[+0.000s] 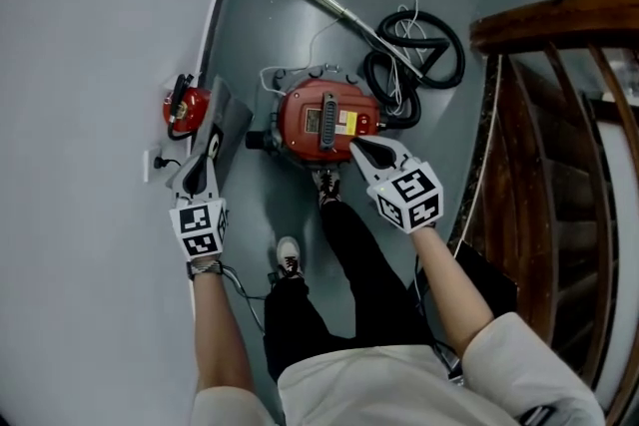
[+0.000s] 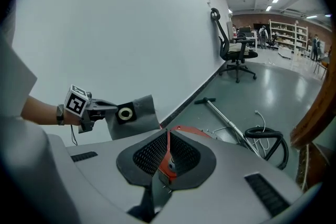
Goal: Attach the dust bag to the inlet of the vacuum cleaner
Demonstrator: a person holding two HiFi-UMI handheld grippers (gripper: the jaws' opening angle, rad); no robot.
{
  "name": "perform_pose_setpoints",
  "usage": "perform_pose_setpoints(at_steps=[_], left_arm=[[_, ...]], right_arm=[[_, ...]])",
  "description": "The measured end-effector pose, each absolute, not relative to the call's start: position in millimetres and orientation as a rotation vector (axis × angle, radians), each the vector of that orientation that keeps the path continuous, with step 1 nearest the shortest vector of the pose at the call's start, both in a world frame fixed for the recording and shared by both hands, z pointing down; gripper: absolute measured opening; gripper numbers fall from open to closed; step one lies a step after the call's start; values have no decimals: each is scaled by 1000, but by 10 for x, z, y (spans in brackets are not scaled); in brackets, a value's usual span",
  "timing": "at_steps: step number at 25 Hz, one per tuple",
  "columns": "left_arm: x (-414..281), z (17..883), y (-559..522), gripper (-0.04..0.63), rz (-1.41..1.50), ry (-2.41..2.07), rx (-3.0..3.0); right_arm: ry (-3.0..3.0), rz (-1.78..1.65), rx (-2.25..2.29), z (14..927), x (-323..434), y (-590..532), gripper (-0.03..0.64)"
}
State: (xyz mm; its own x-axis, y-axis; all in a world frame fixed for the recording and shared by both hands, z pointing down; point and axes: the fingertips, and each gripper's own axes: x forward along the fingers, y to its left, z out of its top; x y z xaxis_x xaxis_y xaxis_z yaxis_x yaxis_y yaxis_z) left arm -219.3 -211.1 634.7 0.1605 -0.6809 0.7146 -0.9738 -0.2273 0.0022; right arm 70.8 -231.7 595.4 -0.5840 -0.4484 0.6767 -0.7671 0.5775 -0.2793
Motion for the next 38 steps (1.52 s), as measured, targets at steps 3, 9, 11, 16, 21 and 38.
perform_pose_setpoints(at_steps=[3,9,11,16,21,38], left_arm=[[-2140,6552,-2104,17,818,-1548,1977],[-2103,6987,-2095,17,812,-1531,1959],[-2068,7123,-2065,17,818,-1517,1948],[-2030,7424,-1994,17,820,-1498,1919],[-1964,7654,-2000,17,825,-1463,1918],[-1796,8068,-1939,17,820,-1383,1896]], right_arm=[[-2259,795,983,6121,730,-2338,32],[-2264,848,992,6455,719,-2367,32],[-2257,872,992,6579,733,-2364,32],[-2242,951,995,6852,742,-2329,32],[-2211,1004,1013,7041,777,-2369,38],[-2135,1356,1050,7522,672,-2358,141]])
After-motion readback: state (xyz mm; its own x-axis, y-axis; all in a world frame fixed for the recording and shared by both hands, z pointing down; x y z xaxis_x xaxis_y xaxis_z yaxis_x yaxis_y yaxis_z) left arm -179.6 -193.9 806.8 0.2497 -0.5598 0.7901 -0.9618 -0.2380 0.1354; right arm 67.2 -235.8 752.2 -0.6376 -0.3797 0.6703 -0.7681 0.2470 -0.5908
